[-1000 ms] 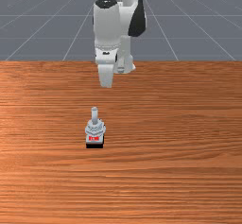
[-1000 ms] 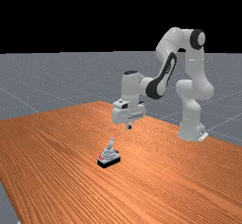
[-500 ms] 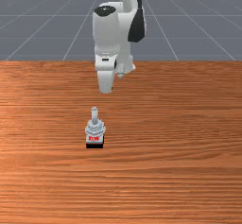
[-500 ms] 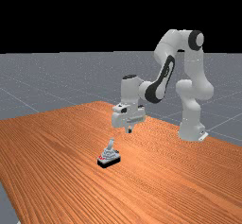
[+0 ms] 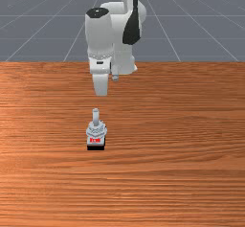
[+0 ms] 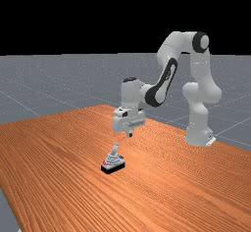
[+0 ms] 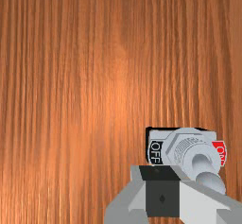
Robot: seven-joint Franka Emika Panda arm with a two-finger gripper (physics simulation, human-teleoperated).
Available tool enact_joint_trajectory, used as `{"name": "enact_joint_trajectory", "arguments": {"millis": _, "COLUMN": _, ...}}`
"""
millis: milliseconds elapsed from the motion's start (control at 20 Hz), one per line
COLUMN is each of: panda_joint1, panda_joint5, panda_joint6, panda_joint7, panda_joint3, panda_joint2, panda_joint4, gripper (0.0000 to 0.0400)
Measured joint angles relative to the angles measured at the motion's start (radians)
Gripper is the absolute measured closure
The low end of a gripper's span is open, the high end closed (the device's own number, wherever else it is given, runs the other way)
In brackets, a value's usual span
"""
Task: Turn on the trigger
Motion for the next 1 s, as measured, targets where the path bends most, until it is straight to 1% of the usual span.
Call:
{"name": "enact_joint_trajectory", "arguments": {"millis": 200, "panda_joint1": 0.001, "panda_joint5": -0.001, "panda_joint6": -0.027, "panda_joint7": 0.008, "panda_joint3": 0.004, "panda_joint2": 0.056, "panda_joint4": 0.083, "gripper": 0.0400}}
{"name": "enact_joint_trajectory", "arguments": {"millis": 250, "panda_joint1": 0.007, "panda_joint5": 0.000, "panda_joint6": -0.034, "panda_joint7": 0.053, "panda_joint3": -0.001, "panda_joint2": 0.072, "panda_joint4": 0.107, "gripper": 0.0400}}
{"name": "enact_joint_trajectory", "arguments": {"millis": 300, "panda_joint1": 0.007, "panda_joint5": 0.000, "panda_joint6": -0.045, "panda_joint7": 0.050, "panda_joint3": 0.001, "panda_joint2": 0.091, "panda_joint4": 0.137, "gripper": 0.0400}}
{"name": "enact_joint_trajectory", "arguments": {"millis": 350, "panda_joint1": 0.008, "panda_joint5": 0.011, "panda_joint6": 0.000, "panda_joint7": 0.065, "panda_joint3": 0.002, "panda_joint2": 0.106, "panda_joint4": 0.148, "gripper": 0.0400}}
{"name": "enact_joint_trajectory", "arguments": {"millis": 400, "panda_joint1": -0.011, "panda_joint5": 0.058, "panda_joint6": -0.082, "panda_joint7": 0.027, "panda_joint3": 0.020, "panda_joint2": 0.146, "panda_joint4": 0.222, "gripper": 0.0400}}
{"name": "enact_joint_trajectory", "arguments": {"millis": 450, "panda_joint1": -0.017, "panda_joint5": 0.071, "panda_joint6": -0.105, "panda_joint7": 0.018, "panda_joint3": 0.027, "panda_joint2": 0.178, "panda_joint4": 0.273, "gripper": 0.0400}}
{"name": "enact_joint_trajectory", "arguments": {"millis": 500, "panda_joint1": 0.006, "panda_joint5": 0.021, "panda_joint6": -0.036, "panda_joint7": 0.063, "panda_joint3": 0.008, "panda_joint2": 0.180, "panda_joint4": 0.263, "gripper": 0.0400}}
{"name": "enact_joint_trajectory", "arguments": {"millis": 550, "panda_joint1": 0.011, "panda_joint5": 0.006, "panda_joint6": -0.132, "panda_joint7": 0.078, "panda_joint3": 0.002, "panda_joint2": 0.205, "panda_joint4": 0.319, "gripper": 0.0400}}
{"name": "enact_joint_trajectory", "arguments": {"millis": 600, "panda_joint1": 0.013, "panda_joint5": 0.000, "panda_joint6": -0.176, "panda_joint7": 0.082, "panda_joint3": 0.000, "panda_joint2": 0.207, "panda_joint4": 0.328, "gripper": 0.0400}}
{"name": "enact_joint_trajectory", "arguments": {"millis": 700, "panda_joint1": 0.013, "panda_joint5": -0.006, "panda_joint6": -0.199, "panda_joint7": 0.083, "panda_joint3": -0.002, "panda_joint2": 0.179, "panda_joint4": 0.289, "gripper": 0.0400}}
{"name": "enact_joint_trajectory", "arguments": {"millis": 750, "panda_joint1": 0.012, "panda_joint5": -0.006, "panda_joint6": -0.184, "panda_joint7": 0.081, "panda_joint3": -0.003, "panda_joint2": 0.153, "panda_joint4": 0.249, "gripper": 0.0400}}
{"name": "enact_joint_trajectory", "arguments": {"millis": 800, "panda_joint1": 0.009, "panda_joint5": 0.001, "panda_joint6": -0.110, "panda_joint7": 0.073, "panda_joint3": -0.001, "panda_joint2": 0.123, "panda_joint4": 0.193, "gripper": 0.0400}}
{"name": "enact_joint_trajectory", "arguments": {"millis": 850, "panda_joint1": 0.011, "panda_joint5": 0.007, "panda_joint6": -0.076, "panda_joint7": 0.089, "panda_joint3": -0.003, "panda_joint2": 0.111, "panda_joint4": 0.169, "gripper": 0.0400}}
{"name": "enact_joint_trajectory", "arguments": {"millis": 1000, "panda_joint1": 0.010, "panda_joint5": 0.007, "panda_joint6": -0.071, "panda_joint7": 0.091, "panda_joint3": -0.004, "panda_joint2": 0.103, "panda_joint4": 0.157, "gripper": 0.0400}}
